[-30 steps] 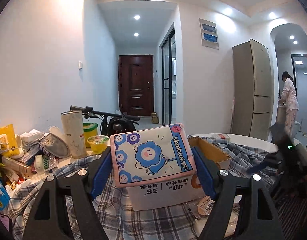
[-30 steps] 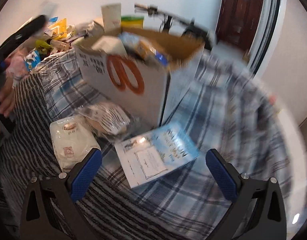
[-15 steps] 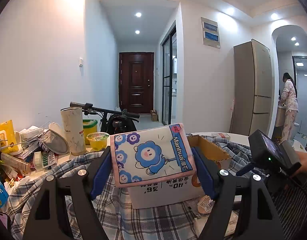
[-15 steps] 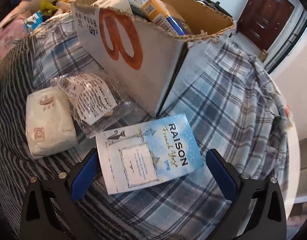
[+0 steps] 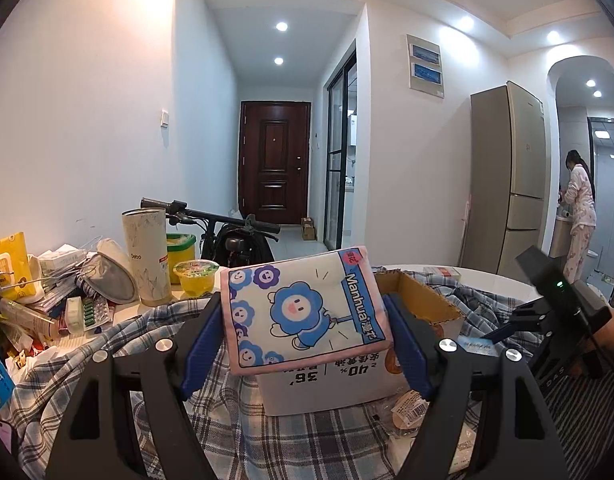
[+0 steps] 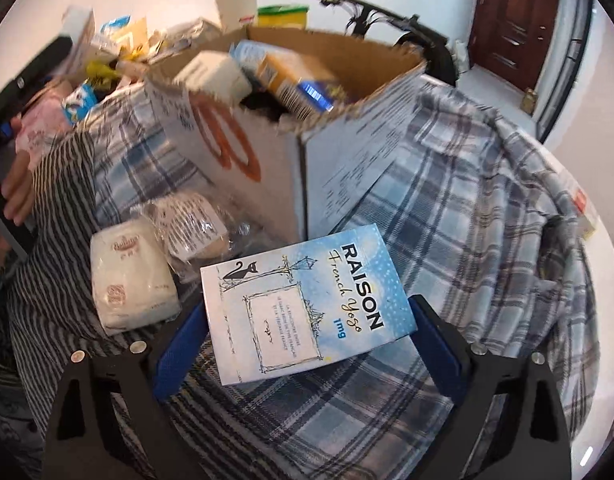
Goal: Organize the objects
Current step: 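Grasp the blue RAISON box with the right gripper while the left holds the pink card, then lift the RAISON box with the right gripper while the left carries the card over the box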
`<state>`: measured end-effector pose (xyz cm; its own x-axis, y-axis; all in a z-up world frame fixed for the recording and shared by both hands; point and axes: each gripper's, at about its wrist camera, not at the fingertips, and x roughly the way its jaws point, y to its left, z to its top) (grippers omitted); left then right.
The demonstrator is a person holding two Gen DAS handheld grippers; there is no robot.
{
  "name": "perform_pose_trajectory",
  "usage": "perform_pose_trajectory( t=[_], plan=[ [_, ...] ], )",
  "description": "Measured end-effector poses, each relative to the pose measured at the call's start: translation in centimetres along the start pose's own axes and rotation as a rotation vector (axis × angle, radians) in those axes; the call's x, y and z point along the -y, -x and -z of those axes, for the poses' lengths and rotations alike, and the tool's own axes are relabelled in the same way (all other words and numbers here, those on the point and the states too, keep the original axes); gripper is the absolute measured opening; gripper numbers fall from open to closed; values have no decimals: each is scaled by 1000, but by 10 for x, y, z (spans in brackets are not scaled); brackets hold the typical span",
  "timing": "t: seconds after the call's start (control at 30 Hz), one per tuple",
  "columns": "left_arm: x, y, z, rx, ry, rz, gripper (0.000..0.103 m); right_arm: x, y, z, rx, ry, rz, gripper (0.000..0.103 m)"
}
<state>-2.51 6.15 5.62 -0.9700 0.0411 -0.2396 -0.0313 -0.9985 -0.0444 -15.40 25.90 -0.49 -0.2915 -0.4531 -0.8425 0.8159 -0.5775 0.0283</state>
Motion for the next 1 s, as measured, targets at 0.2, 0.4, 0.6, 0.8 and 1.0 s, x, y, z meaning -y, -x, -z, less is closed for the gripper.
perform_pose_trajectory(
  t=[0.2,0.4,0.6,0.8,1.0],
  plan=[
    [-8,-1,1,-4,38,-9,78,3,37,-6,102,-61,48,96],
    [-15,-1,0,-2,66,-31,78,6,95,-25,410,-193,-101,96],
    [-23,-1,-1,1,95,-51,78,21,123,-64,714,-383,-445,96],
    [-27,-1,-1,3,109,-63,78,26,82,-82,789,-450,-358,96],
    [-26,-6,1,-13,107,-67,78,27,35,-71,696,-451,-222,96]
  ],
)
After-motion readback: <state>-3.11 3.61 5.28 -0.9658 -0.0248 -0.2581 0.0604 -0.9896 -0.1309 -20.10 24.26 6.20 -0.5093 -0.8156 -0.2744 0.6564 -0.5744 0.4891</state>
